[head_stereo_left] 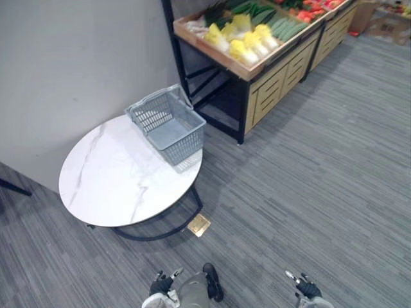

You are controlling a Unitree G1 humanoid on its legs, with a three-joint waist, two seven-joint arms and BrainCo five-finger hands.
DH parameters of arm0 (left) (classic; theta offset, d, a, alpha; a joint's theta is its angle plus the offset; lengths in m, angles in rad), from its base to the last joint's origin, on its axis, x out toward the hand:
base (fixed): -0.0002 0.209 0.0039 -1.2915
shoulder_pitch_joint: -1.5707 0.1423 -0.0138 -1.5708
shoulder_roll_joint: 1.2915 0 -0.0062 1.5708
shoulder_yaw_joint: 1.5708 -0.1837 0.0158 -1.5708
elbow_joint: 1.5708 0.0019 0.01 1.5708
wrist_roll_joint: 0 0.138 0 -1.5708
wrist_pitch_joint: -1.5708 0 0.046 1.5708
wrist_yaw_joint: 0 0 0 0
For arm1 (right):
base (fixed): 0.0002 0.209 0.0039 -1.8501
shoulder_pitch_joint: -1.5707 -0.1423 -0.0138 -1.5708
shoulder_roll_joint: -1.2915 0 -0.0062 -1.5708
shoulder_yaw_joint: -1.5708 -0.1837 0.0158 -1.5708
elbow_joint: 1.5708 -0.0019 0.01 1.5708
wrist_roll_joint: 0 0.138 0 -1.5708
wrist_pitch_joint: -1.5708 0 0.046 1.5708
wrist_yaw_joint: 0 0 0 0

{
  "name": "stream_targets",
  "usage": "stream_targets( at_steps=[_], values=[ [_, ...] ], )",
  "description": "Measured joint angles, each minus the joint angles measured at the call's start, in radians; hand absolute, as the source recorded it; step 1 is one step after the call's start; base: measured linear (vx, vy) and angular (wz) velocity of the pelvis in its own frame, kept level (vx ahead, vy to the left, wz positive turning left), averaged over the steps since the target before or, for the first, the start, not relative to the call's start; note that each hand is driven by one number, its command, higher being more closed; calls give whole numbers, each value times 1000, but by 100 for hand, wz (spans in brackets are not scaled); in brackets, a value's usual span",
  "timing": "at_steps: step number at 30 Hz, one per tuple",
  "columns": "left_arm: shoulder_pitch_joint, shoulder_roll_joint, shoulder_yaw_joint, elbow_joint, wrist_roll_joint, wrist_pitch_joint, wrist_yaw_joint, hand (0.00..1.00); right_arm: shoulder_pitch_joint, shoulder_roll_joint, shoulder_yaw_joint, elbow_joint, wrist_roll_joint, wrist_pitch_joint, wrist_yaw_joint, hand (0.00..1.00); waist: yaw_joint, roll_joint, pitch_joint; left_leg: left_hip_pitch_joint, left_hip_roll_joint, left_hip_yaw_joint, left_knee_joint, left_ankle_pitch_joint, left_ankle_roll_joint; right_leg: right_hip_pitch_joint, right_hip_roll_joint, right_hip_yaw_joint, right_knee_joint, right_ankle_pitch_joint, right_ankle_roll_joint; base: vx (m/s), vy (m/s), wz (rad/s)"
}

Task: Pick vegetable in the basket

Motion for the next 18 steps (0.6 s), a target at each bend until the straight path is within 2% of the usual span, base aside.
stream_targets(
  at_steps=[1, 3, 4, 5, 6, 7, 8, 9, 10, 11, 13, 14, 15, 16, 17, 18],
  values=[
    [22, 23, -11, 11, 10, 2, 0, 0, 0, -1, 3, 0, -9, -1, 1, 0, 2, -6, -14, 33, -14, -5, -17, -22, -4, -27, -17, 34, 81, 22, -2, 388, 224, 9],
    [52, 49, -52, 37, 27, 8, 1, 0, 1, -2, 2, 4, -39, -3, 2, 0, 0, -32, -34, 96, -66, -9, -96, -31, -10, -121, -74, 91, 323, 40, 17, 350, 202, 20],
    [66, 73, -98, 56, 28, 17, 2, 0, 7, -7, 2, 20, -48, -2, 2, 0, -3, -49, -36, 152, -103, -14, -147, -37, -12, -206, -115, 150, 522, 116, 41, 325, 138, 42],
    [74, 86, -133, 65, 29, 25, 3, 0, 21, -12, 2, 30, -61, -2, 2, 0, -7, -49, -33, 208, -129, -37, -183, -44, -9, -279, -132, 212, 713, 197, 74, 401, 118, 53],
    [85, 91, -150, 67, 27, 29, 6, 0, 21, -12, -3, 25, -53, -4, 5, 0, -14, -50, -29, 250, -143, -58, -202, -50, -8, -339, -129, 235, 867, 184, 74, 338, 64, 49],
    [86, 95, -159, 72, 27, 32, 8, 0, 19, -20, 2, 22, -55, -5, 6, 0, -21, -51, -26, 283, -150, -71, -218, -52, -7, -373, -125, 239, 954, 149, 69, 350, 38, 62],
    [85, 101, -188, 75, 25, 36, 14, 0, 20, -33, 13, 15, -57, -5, 10, 0, -34, -48, -23, 343, -159, -96, -249, -53, -8, -423, -111, 220, 1051, 55, 39, 358, 26, 75],
    [77, 105, -217, 75, 22, 38, 21, 0, 21, -44, 25, 13, -57, -6, 10, 0, -42, -41, -19, 398, -165, -121, -280, -53, -9, -466, -111, 165, 1070, -41, 2, 347, 19, 76],
    [73, 105, -225, 74, 20, 39, 25, 0, 22, -51, 34, 8, -57, -9, 9, 0, -48, -37, -18, 421, -166, -135, -293, -53, -9, -484, -111, 136, 1049, -79, -28, 330, -20, 82],
    [55, 102, -234, 73, 16, 38, 30, 0, 25, -58, 39, -5, -57, -11, 8, 0, -60, -30, -17, 450, -166, -172, -314, -53, -10, -515, -107, 85, 960, -133, -56, 297, -74, 90],
    [22, 89, -244, 57, 1, 28, 41, 0, 39, -67, 38, -6, -57, -17, 7, 0, -60, -22, -11, 477, -156, -228, -335, -51, -29, -538, -80, 68, 715, -148, -63, 361, -213, 101],
    [4, 72, -245, 41, -16, 14, 46, 0, 51, -68, 37, -4, -58, -16, 4, 0, -60, -19, -11, 478, -142, -267, -337, -54, -48, -540, -47, 107, 517, -134, -53, 392, -360, 107],
    [-9, 53, -242, 30, -17, -2, 48, 0, 70, -64, 36, -3, -64, -12, 0, 0, -58, -20, -11, 479, -128, -303, -338, -66, -78, -535, -23, 168, 329, -95, -48, 349, -354, 101],
    [-9, 44, -242, 31, -17, -4, 49, 0, 77, -63, 36, -2, -65, -8, -1, 0, -56, -22, -11, 482, -119, -320, -337, -73, -93, -534, -13, 207, 249, -63, -49, 370, -402, 72],
    [1, 30, -234, 33, -15, -2, 49, 0, 83, -58, 34, -3, -65, -6, -1, 0, -55, -28, -10, 494, -102, -341, -336, -95, -135, -532, -3, 266, 165, 4, -39, 390, -450, 48],
    [10, 28, -212, 34, -14, -2, 51, 0, 88, -57, 36, -3, -66, -4, 0, 0, -55, -31, -13, 511, -72, -362, -340, -109, -163, -531, 23, 266, 199, 84, -5, 314, -365, 43]
  ],
)
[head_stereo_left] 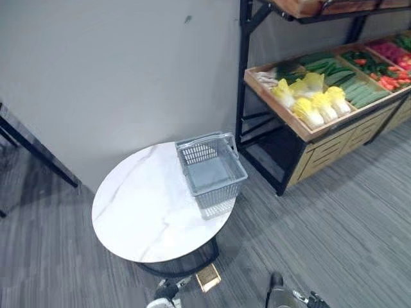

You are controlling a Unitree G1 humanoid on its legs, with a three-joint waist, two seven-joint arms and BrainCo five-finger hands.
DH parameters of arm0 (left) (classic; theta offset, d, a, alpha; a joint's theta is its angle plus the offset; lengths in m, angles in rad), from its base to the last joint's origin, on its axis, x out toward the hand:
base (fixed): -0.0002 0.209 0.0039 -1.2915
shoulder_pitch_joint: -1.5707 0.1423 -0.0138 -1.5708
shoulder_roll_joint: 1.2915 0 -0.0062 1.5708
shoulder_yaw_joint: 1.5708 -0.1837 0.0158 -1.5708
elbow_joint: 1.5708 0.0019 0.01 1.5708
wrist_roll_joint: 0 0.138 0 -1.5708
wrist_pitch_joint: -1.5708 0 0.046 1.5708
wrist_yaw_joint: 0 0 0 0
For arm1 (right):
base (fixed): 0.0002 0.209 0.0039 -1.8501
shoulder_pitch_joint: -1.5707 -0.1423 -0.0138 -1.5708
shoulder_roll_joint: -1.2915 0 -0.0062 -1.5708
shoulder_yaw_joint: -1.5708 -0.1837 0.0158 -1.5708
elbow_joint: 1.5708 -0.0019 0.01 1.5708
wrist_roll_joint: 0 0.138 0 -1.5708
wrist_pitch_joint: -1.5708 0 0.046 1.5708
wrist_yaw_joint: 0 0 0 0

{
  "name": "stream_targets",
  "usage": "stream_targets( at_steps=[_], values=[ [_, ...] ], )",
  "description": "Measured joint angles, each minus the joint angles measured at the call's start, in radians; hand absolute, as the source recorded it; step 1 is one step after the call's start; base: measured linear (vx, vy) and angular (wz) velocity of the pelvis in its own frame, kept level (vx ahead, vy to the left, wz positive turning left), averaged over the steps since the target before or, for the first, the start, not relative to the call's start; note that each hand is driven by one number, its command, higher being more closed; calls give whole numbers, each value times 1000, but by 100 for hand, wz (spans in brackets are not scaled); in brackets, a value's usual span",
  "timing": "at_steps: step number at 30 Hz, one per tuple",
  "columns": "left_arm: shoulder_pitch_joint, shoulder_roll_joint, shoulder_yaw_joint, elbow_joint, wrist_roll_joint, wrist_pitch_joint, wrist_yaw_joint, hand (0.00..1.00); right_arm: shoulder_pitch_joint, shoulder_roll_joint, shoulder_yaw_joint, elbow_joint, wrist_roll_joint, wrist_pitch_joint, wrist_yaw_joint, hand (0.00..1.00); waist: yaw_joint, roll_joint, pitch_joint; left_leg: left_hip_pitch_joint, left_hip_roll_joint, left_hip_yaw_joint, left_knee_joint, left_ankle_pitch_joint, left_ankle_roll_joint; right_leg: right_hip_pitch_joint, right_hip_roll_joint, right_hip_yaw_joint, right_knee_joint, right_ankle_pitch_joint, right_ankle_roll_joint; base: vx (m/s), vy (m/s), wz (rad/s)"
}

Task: Pick vegetable in the basket

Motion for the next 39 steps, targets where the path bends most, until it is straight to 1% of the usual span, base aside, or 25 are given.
stream_targets(
  at_steps=[1, 2, 3, 4, 6, 7, 8, 9, 11, 12, 14, 15, 17, 18, 19, 20, 21, 24, 26, 28, 32, 34, 36, 38, 39],
  values=[
    [4, -14, 5, 12, 0, 2, 1, 0, -1, -12, -3, 0, 0, 0, 1, 0, 0, 24, 1, 6, 24, -6, -9, 1, -7, -7, 23, -19, 35, -34, -8, 387, -411, 38],
    [4, -35, 11, 13, 6, 0, -2, 0, -6, -24, -5, 0, -4, 0, -1, 0, 4, 44, -3, 14, 50, -2, -22, 41, -13, -19, 36, -47, 91, -91, -25, 352, -367, 53],
    [4, -41, 28, 16, 12, 0, -4, 0, -9, -28, -6, 0, -10, 1, 0, 0, 1, 50, -2, 13, 66, -14, -29, 93, -22, -10, 35, -83, 123, -133, -41, 414, -438, 62],
    [4, -42, 33, 22, 12, 0, -4, 0, -7, -29, -7, 1, -10, 2, 0, 0, 1, 53, -1, 10, 76, -31, -22, 114, -25, 7, 36, -104, 125, -147, -45, 309, -365, 89],
    [7, -43, 70, 29, 12, 1, -5, 0, -5, -29, -6, 12, -14, 3, 1, 0, 2, 53, -1, -52, 107, -82, 95, 145, -30, 69, 42, -175, 104, -183, -61, 255, -298, 91],
    [7, -45, 107, 23, 9, 1, -6, 0, -6, -30, -3, 24, -25, 5, 0, 0, 1, 51, 6, -140, 126, -113, 257, 166, -49, 123, 40, -227, 78, -195, -67, 232, -238, 104],
    [1, -45, 133, 13, -1, 1, -5, 0, -6, -31, 1, 31, -31, 5, 0, 0, 4, 47, 18, -218, 144, -123, 411, 216, -89, 178, 38, -267, 52, -196, -77, 211, -201, 97],
    [3, -45, 140, 6, -2, 1, -5, 0, -6, -33, 3, 34, -31, 5, -1, 0, 8, 47, 18, -252, 149, -117, 472, 226, -104, 200, 36, -283, 41, -194, -78, 240, -172, 68],
    [4, -42, 152, 4, -8, 0, -6, 0, -16, -34, 1, 35, -30, 2, -3, 0, 12, 48, 19, -321, 156, -22, 545, 220, -96, 261, 31, -322, 3, -192, -76, 226, -69, 38],
    [3, -44, 173, 4, -14, 0, -10, 0, -26, -32, -5, 35, -28, 3, -7, 0, 11, 47, 19, -338, 160, 74, 513, 217, -56, 287, 30, -337, -22, -187, -67, 174, 32, 22],
    [4, -41, 184, 9, -13, 2, -12, 0, -31, -27, -26, 34, -26, 3, -8, 0, 4, 37, 16, -312, 149, 119, 456, 210, -43, 302, 26, -341, -51, -174, -52, 157, 42, 30],
    [1, -40, 186, 7, -12, 1, -13, 0, -37, -17, -39, 36, -17, 3, -7, 0, 0, 36, 15, -305, 133, 141, 428, 212, -38, 314, 26, -341, -98, -147, -52, 143, 58, 32],
    [-8, -26, 208, -5, -27, -1, -15, 0, -40, -5, -43, 38, -9, 5, -6, 0, 9, 0, 37, -322, 99, 137, 451, 249, -6, 339, -8, -350, -150, -120, -42, 125, 98, 22],
    [-9, -15, 215, 3, -28, 0, -13, 0, -47, 4, -48, 38, -9, 5, -7, 0, 4, -20, 44, -318, 84, 145, 370, 183, -8, 349, -36, -358, -155, -107, -37, 121, 157, 26],
    [-5, -21, 208, 12, -28, 3, -12, 0, -45, -5, -61, 37, -9, 4, -8, 0, -7, -2, 37, -279, 86, 153, 212, 222, -2, 353, -35, -361, -154, -104, -34, 163, 233, 18],
    [0, -38, 203, 19, -31, 3, -12, 0, -42, -21, -74, 39, -9, 4, -9, 0, -6, 25, 38, -257, 95, 147, 116, 274, -20, 355, -23, -363, -161, -102, -24, 142, 208, 6],
    [-1, -39, 182, 19, -28, 2, -7, 0, -51, -24, -70, 39, -10, 5, -12, 0, -2, 32, 31, -229, 63, 142, 66, 274, -18, 363, -34, -358, -194, -86, -2, 140, 218, 3],
    [1, 19, 119, 19, -27, 3, -4, 0, -65, 10, -61, 39, -11, 4, -8, 0, -2, -5, 40, -230, 39, 141, 43, 273, -19, 364, -45, -340, -216, -83, 1, 78, 130, 8],
    [6, 41, 96, 31, -21, 8, -3, 0, -64, 7, -40, 39, -12, 4, -9, 0, -2, -8, 38, -208, 42, 145, 17, 273, -19, 365, -35, -339, -215, -78, 9, 21, -1, -10],
    [13, 48, 85, 36, 1, 9, -2, 0, -64, 3, -34, 35, -33, 3, -11, 0, -4, 0, 33, -185, 50, 147, -24, 273, -20, 365, -27, -338, -215, -77, 11, 1, -18, -16],
    [10, 52, -10, 28, 14, 8, -2, 0, -70, -55, 49, -21, -98, 5, -24, 0, -5, 19, 21, -180, 43, 141, -120, 273, -22, 315, -21, -331, -209, -69, 24, -66, 26, -5],
    [9, 67, -34, 21, 15, 7, -2, 0, -83, -75, 90, -90, -137, 6, -29, 0, -4, 11, 26, -183, 34, 144, -145, 280, -18, 287, -28, -315, -198, -63, 35, -121, 61, -12],
    [11, 89, -58, 17, 29, 8, -2, 0, -103, -96, 124, -181, -176, 6, -36, 0, -3, -8, 25, -203, 18, 149, -155, 291, -7, 254, -39, -299, -198, -57, 43, -136, 64, -9],
    [12, 110, -72, 3, 37, 8, 2, 0, -173, -139, 148, -291, -242, 6, -65, 0, 0, -26, 34, -236, 1, 165, -167, 308, 5, 208, -49, -276, -204, -31, 45, -122, 72, -16],
    [13, 114, -78, 5, 38, 9, 3, 0, -191, -155, 158, -315, -257, 6, -72, 0, 0, -28, 36, -243, -1, 167, -172, 314, 7, 198, -50, -272, -207, -26, 45, -97, 58, -10]
  ],
)
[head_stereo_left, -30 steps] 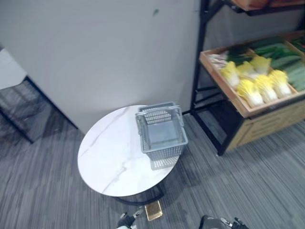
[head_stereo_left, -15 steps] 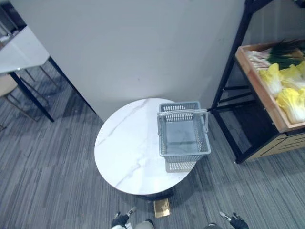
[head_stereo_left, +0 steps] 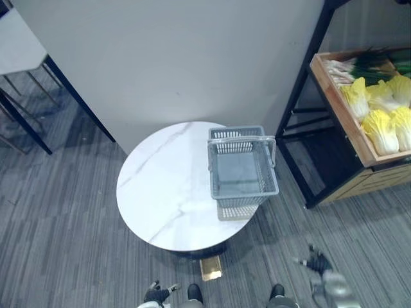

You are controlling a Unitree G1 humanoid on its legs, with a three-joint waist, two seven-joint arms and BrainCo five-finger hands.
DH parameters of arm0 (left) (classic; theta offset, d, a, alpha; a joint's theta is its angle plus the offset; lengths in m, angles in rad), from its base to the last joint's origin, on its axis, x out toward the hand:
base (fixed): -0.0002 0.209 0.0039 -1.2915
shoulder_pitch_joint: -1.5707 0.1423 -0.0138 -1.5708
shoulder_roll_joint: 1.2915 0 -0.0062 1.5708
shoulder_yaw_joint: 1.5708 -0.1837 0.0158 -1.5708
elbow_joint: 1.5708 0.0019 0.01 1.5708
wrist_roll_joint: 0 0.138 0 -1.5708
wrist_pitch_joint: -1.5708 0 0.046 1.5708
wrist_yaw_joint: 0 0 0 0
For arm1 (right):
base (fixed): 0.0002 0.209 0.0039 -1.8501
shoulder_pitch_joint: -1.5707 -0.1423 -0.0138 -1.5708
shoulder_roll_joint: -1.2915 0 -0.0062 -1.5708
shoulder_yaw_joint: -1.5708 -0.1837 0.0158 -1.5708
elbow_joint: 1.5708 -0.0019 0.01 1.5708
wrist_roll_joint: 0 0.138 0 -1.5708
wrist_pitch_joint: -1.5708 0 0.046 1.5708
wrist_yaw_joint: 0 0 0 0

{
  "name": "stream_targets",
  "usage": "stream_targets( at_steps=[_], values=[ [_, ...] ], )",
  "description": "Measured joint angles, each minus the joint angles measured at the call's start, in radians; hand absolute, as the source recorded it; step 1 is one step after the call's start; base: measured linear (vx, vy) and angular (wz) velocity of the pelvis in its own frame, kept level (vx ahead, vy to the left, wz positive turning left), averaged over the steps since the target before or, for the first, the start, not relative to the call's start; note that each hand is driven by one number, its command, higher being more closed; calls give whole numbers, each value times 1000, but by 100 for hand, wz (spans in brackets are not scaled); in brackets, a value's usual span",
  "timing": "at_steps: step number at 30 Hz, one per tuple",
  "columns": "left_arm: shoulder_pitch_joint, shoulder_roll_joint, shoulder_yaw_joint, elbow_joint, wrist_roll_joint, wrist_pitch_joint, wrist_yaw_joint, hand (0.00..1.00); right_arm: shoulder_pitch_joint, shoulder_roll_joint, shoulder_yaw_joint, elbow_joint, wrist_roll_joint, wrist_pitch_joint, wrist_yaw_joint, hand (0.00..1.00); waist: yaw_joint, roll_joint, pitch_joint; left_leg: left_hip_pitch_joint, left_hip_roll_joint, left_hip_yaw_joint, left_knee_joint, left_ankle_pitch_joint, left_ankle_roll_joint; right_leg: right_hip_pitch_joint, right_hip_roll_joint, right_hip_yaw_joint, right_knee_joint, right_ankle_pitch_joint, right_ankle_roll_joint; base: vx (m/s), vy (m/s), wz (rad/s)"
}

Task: Pick vegetable in the basket

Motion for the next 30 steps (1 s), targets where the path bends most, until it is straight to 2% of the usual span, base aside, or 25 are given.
stream_targets(
  at_steps=[6, 12, 16, 19, 22, 25, 30],
  values=[
    [25, 2, -13, 0, -4, 0, 0, 0, -191, -177, 102, -252, -196, -2, -65, 0, 8, 5, 29, -46, -9, 0, -18, 30, 11, -47, 5, 16, -29, 39, -7, -41, 11, -1],
    [28, 1, -8, -5, -48, 0, -5, 0, -353, -253, 199, -369, -315, -2, -68, 0, 31, 2, 56, -76, -5, -3, -17, 35, 12, -76, 14, 23, -31, 51, -17, 21, -7, 0],
    [26, -2, 15, -17, -49, -2, -4, 0, -504, -282, 282, -354, -332, -2, -72, 0, 34, -5, 92, -78, -5, -7, -17, 34, 12, -76, 14, 27, -31, 53, -19, 9, -2, 2],
    [14, -8, 26, -23, -49, -7, 3, 0, -641, -334, 356, -307, -333, -2, -73, 0, 50, -4, 116, -89, -4, -16, -15, 35, 12, -80, 15, 27, -31, 54, -19, -9, -2, 8],
    [8, -10, 30, -38, -70, -7, 4, 0, -759, -355, 388, -232, -342, 1, -72, 0, 62, -5, 136, -101, -3, -29, -15, 39, 13, -84, 16, 26, -29, 54, -20, -1, -6, 11],
    [4, -14, 31, -46, -88, -8, 8, 0, -883, -361, 431, -161, -343, 5, -72, 0, 71, -1, 164, -116, 2, -31, -15, 44, 15, -100, 22, 28, -29, 73, -42, 0, 0, 0],
    [-23, -13, 31, -49, -90, -11, 18, 0, -1001, -364, 435, -50, -342, 19, -74, 0, 87, 0, 185, -152, 2, -48, -14, 53, 18, -124, 22, 24, -30, 84, -42, -3, 3, 10]
  ],
)
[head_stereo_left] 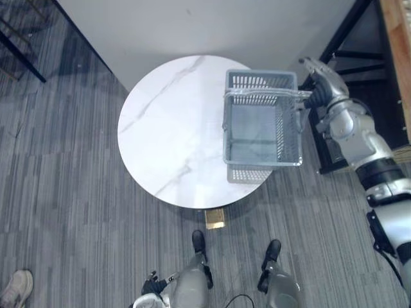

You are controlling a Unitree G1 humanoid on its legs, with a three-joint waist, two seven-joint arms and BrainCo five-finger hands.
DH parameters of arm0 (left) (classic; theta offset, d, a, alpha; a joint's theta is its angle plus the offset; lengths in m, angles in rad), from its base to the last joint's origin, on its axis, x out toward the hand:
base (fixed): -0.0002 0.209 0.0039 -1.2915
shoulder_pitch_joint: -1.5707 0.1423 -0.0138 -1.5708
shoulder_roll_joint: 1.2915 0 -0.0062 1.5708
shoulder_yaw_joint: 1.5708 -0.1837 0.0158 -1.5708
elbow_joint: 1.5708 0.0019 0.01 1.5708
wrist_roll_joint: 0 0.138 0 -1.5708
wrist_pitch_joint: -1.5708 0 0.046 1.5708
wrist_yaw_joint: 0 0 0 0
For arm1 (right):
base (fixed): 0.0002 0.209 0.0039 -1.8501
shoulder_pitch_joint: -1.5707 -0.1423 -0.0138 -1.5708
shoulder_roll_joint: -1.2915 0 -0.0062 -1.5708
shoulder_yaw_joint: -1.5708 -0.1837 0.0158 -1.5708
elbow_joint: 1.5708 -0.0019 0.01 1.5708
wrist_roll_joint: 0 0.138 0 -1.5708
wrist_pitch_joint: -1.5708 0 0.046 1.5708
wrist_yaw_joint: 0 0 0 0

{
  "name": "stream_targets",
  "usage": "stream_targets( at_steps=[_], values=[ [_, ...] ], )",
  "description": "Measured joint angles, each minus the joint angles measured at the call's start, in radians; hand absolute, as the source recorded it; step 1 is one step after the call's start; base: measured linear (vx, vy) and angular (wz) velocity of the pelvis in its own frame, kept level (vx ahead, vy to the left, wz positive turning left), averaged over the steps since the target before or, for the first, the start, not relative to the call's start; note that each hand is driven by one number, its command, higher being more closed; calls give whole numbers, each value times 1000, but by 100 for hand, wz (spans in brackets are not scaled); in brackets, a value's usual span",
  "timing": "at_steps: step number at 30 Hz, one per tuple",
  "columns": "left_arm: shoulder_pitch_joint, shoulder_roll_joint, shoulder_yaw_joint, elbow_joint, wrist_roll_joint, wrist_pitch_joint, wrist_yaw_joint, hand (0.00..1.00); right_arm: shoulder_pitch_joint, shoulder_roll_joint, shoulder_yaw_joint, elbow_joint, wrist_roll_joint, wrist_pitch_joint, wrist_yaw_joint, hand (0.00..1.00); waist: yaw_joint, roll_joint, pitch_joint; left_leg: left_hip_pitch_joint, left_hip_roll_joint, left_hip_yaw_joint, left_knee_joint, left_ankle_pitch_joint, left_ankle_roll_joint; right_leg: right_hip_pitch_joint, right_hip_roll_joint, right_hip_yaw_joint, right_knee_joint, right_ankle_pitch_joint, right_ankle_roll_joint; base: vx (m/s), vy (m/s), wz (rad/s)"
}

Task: Pick vegetable in the basket

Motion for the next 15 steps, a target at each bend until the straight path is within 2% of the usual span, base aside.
stream_targets(
  at_steps=[8, 15],
  values=[
    [-33, -1, -4, -9, -37, -18, 24, 0, -124, 3, -1, 132, 0, 21, -19, 0, 27, -1, 43, -34, 1, -15, -2, 13, 3, -23, 3, -10, -5, 14, -3, 2, 2, 5],
    [-38, 2, -15, -10, -37, -19, 27, 0, -152, 31, -1, 173, 0, 27, -22, 0, 27, 1, 53, -54, 2, -32, -3, 21, 2, -26, 5, -14, -13, 14, -3, 10, 2, 6]
  ],
)
